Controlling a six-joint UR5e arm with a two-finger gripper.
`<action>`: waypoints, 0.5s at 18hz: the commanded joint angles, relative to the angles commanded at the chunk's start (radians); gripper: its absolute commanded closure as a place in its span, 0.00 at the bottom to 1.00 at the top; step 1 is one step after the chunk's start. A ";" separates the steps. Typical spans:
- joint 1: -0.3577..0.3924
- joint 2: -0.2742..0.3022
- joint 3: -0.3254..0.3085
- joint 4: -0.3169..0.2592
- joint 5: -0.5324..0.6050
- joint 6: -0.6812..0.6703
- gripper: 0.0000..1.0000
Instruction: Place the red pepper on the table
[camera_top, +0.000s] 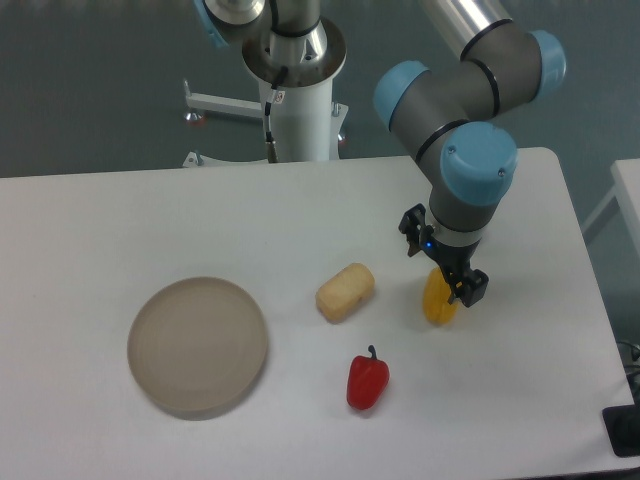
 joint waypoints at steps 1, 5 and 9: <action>-0.003 -0.005 0.000 0.003 0.000 0.000 0.00; -0.003 -0.005 -0.002 0.012 -0.029 0.000 0.00; -0.003 -0.003 -0.011 0.014 -0.029 0.011 0.00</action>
